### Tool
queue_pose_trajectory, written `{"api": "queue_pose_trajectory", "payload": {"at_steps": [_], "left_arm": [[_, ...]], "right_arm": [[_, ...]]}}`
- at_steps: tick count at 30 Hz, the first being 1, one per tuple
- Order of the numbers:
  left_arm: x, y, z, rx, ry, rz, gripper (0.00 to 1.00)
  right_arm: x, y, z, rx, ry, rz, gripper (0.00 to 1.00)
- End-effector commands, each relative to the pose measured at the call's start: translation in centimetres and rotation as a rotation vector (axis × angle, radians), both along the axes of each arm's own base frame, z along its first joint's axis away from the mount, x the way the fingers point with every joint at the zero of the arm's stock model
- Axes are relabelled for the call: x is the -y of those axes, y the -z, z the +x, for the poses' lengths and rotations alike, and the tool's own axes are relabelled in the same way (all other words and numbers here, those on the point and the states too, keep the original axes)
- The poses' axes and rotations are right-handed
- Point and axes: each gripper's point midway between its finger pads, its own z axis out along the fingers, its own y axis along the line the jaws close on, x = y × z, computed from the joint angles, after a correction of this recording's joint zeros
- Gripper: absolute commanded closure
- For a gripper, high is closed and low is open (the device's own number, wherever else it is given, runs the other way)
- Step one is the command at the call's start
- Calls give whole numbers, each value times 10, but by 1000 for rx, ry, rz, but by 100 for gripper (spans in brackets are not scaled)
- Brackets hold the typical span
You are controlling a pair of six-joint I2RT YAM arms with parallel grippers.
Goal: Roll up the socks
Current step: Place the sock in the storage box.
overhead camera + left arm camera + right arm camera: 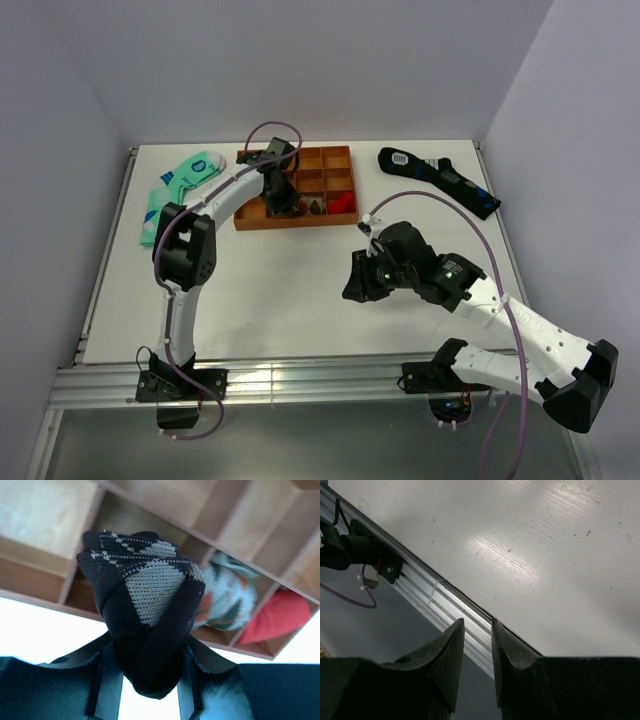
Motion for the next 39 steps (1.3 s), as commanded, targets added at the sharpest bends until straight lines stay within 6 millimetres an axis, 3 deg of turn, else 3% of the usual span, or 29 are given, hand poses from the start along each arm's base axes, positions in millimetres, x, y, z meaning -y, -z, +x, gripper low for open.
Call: {"api": "queue_pose_trajectory", "payload": {"at_steps": [1,10,16,22,24,27,30,39], "left_arm": [[-8,-10,1,-5,-78,26,100],[2,8,5,-53,-106,-9,100],[16,-2,18,-5,-81,-107,100],[21,4,17,4,-61,-164,100],[27,-4,18,29,-40,-206,100],[26,-5,18,29,-56,-219,100],[18,3,10,-27,-91,-196,100],[-5,19,9,-78,-200,-188,100]], "right_arm": [[-3,-8,4,42,-8,35,64],[-2,-6,1,47,-18,47,65],[3,1,0,52,-13,27,65],[2,3,0,49,-15,28,66],[3,3,0,50,-15,25,66],[4,6,1,51,-11,16,67],[3,9,2,47,-14,10,67],[3,9,1,51,-16,13,68]]}}
